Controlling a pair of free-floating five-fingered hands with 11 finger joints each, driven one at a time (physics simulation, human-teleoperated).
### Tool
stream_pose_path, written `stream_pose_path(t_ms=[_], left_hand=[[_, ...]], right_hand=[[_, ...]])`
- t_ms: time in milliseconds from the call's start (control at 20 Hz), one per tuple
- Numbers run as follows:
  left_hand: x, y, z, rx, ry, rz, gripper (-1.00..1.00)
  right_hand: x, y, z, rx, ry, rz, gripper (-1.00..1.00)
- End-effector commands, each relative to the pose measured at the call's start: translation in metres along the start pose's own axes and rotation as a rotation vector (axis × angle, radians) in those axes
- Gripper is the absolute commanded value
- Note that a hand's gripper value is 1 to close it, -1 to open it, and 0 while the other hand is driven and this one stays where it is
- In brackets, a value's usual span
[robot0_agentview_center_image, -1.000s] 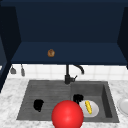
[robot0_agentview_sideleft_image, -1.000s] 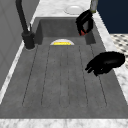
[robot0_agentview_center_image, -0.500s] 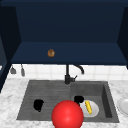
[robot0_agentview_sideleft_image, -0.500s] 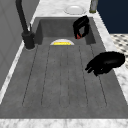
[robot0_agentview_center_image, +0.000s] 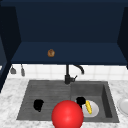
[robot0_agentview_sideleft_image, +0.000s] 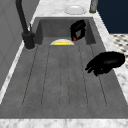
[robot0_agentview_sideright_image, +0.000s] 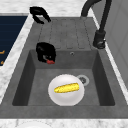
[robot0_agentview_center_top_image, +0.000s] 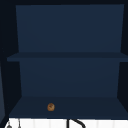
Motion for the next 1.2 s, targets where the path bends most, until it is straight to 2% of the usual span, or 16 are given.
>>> stream_pose_path(t_ms=[0,300,450,750,900,1000,1150], left_hand=[[0.000,0.000,0.000,0.000,0.000,0.000,0.00],[0.000,0.000,0.000,0.000,0.000,0.000,0.00],[0.000,0.000,0.000,0.000,0.000,0.000,0.00],[0.000,0.000,0.000,0.000,0.000,0.000,0.00],[0.000,0.000,0.000,0.000,0.000,0.000,0.00],[0.000,0.000,0.000,0.000,0.000,0.000,0.00],[0.000,0.000,0.000,0.000,0.000,0.000,0.00]], right_hand=[[0.002,0.013,-0.014,-0.015,0.017,0.059,1.00],[-0.005,0.034,-0.036,-0.034,0.019,0.096,1.00],[-0.015,0.043,-0.043,-0.064,-0.004,0.106,1.00],[-0.036,0.059,-0.056,-0.101,-0.015,0.097,1.00],[-0.046,0.066,-0.063,-0.102,-0.014,0.095,1.00],[-0.043,0.070,-0.068,-0.083,0.009,0.082,1.00],[-0.048,0.080,-0.079,-0.075,0.019,0.094,1.00]])
